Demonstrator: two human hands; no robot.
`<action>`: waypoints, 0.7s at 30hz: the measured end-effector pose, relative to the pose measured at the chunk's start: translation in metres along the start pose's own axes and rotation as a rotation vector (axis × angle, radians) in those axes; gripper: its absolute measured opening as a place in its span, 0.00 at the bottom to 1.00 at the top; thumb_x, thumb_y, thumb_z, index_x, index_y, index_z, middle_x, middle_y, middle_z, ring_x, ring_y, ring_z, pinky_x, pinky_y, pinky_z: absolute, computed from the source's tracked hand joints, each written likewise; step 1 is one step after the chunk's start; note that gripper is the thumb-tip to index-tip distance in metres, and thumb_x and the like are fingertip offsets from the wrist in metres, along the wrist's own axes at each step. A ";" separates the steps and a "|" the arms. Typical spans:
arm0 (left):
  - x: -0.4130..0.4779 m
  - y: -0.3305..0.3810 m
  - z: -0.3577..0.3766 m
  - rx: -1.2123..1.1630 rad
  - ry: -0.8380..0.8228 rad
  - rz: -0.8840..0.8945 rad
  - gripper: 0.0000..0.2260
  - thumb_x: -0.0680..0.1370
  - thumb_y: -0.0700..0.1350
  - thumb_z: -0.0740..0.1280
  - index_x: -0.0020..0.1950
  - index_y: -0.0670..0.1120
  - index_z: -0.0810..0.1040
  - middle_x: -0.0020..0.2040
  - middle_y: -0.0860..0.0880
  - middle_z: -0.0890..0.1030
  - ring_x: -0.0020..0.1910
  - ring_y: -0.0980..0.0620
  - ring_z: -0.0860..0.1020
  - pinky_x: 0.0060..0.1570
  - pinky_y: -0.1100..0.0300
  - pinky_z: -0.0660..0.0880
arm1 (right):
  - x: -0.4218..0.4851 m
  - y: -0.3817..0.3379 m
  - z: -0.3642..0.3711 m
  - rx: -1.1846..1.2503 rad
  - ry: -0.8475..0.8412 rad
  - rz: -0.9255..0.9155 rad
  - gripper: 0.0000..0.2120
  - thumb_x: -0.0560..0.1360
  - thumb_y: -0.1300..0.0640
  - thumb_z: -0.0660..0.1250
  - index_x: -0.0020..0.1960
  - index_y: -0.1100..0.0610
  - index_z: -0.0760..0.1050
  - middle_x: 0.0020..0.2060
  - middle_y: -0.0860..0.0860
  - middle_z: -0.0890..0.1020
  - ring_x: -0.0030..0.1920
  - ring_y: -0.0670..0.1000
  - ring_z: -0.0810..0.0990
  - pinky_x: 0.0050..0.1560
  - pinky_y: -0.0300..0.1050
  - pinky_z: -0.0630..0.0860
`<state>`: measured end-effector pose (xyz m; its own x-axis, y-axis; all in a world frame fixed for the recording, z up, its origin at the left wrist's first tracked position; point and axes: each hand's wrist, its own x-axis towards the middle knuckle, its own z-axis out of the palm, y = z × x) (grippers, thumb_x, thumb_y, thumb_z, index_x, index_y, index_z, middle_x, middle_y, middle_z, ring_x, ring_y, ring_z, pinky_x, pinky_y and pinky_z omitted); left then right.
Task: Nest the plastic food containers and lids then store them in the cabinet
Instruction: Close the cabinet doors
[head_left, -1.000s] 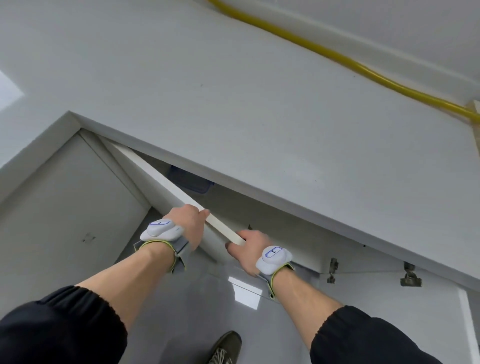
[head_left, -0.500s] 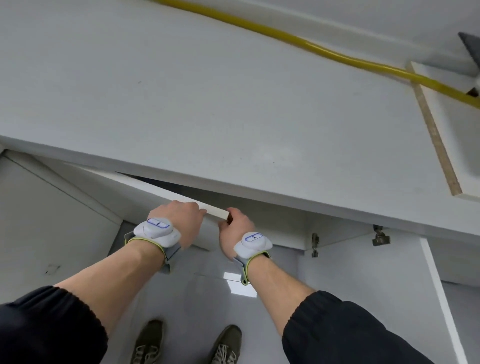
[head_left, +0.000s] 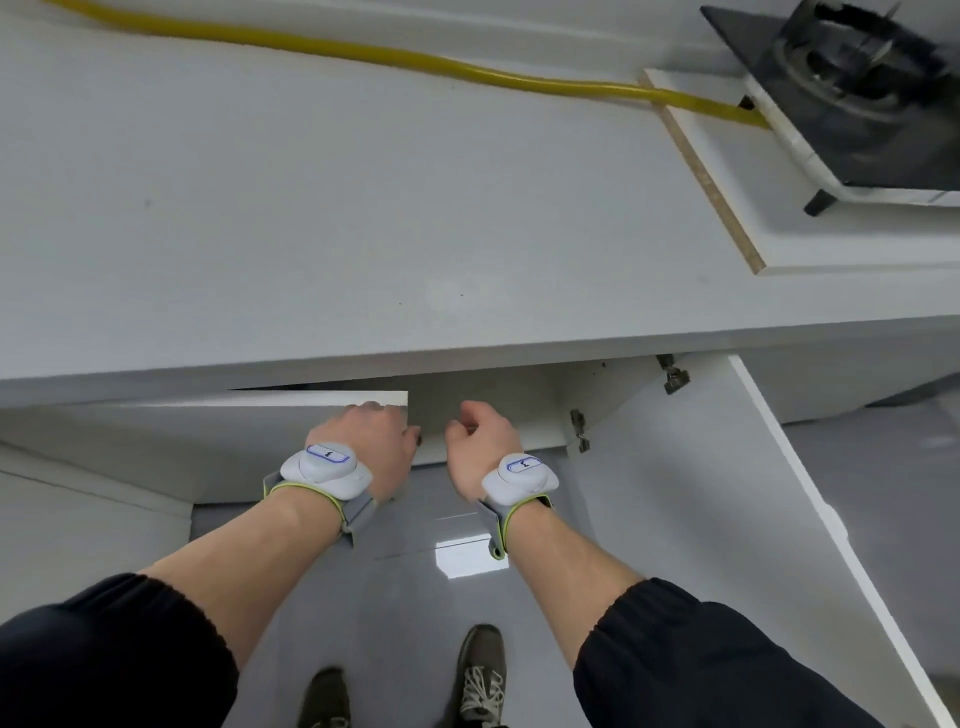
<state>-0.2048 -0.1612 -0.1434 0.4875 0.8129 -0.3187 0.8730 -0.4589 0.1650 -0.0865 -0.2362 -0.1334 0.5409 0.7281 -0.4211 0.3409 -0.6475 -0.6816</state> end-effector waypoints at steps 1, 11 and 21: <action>-0.002 0.003 0.001 0.003 0.022 0.027 0.15 0.77 0.58 0.54 0.45 0.50 0.73 0.47 0.49 0.77 0.40 0.46 0.71 0.38 0.57 0.66 | -0.005 0.002 -0.003 0.016 0.019 0.010 0.19 0.78 0.54 0.58 0.68 0.54 0.69 0.63 0.52 0.76 0.61 0.56 0.75 0.57 0.42 0.69; -0.022 0.080 0.023 0.054 0.192 0.387 0.16 0.76 0.57 0.58 0.43 0.48 0.77 0.45 0.47 0.77 0.45 0.44 0.78 0.34 0.58 0.65 | -0.054 0.062 -0.052 0.140 0.183 0.114 0.17 0.77 0.57 0.58 0.64 0.57 0.72 0.60 0.53 0.79 0.60 0.55 0.76 0.57 0.40 0.70; -0.056 0.205 0.063 0.081 0.120 0.608 0.15 0.75 0.60 0.56 0.42 0.51 0.74 0.44 0.50 0.78 0.40 0.43 0.78 0.35 0.59 0.64 | -0.114 0.177 -0.130 0.166 0.369 0.257 0.18 0.76 0.56 0.59 0.65 0.55 0.73 0.61 0.53 0.79 0.61 0.54 0.76 0.64 0.45 0.71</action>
<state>-0.0537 -0.3231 -0.1509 0.8992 0.4298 -0.0821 0.4371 -0.8742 0.2114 0.0115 -0.4631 -0.1281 0.8385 0.4013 -0.3685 0.0493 -0.7295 -0.6823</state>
